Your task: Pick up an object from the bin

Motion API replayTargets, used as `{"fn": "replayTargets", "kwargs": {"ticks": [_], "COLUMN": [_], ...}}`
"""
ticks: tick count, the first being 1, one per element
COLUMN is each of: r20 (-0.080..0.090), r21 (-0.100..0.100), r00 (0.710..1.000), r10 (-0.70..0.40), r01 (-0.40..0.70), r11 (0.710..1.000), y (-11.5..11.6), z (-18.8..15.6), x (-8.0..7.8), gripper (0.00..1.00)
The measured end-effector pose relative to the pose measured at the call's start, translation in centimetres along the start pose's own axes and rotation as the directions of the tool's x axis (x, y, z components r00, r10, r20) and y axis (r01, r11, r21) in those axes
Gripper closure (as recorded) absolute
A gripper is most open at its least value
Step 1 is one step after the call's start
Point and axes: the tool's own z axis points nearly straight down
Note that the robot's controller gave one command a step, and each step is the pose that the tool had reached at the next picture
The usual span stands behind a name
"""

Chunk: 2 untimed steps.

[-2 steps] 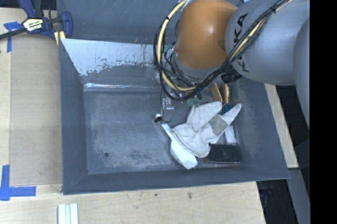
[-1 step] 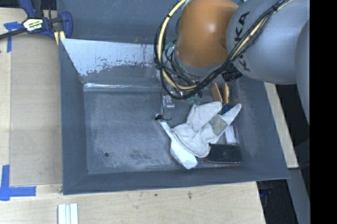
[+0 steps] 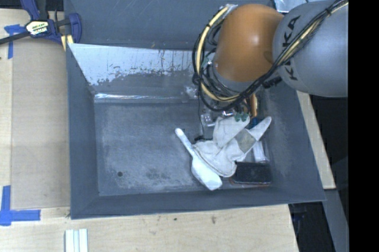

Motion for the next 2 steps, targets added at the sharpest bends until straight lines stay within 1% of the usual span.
{"fn": "replayTargets", "kwargs": {"ticks": [1, 2], "r20": [-0.003, -0.003], "r21": [0.003, -0.002], "r00": [0.903, 0.860], "r10": [-0.429, -0.510], "r01": [0.429, 0.510], "r11": [0.903, 0.860], "y": [-4.0, -6.2], "z": [1.1, 1.2], "x": [0.5, 1.4], "gripper": [0.00, 0.00]}}
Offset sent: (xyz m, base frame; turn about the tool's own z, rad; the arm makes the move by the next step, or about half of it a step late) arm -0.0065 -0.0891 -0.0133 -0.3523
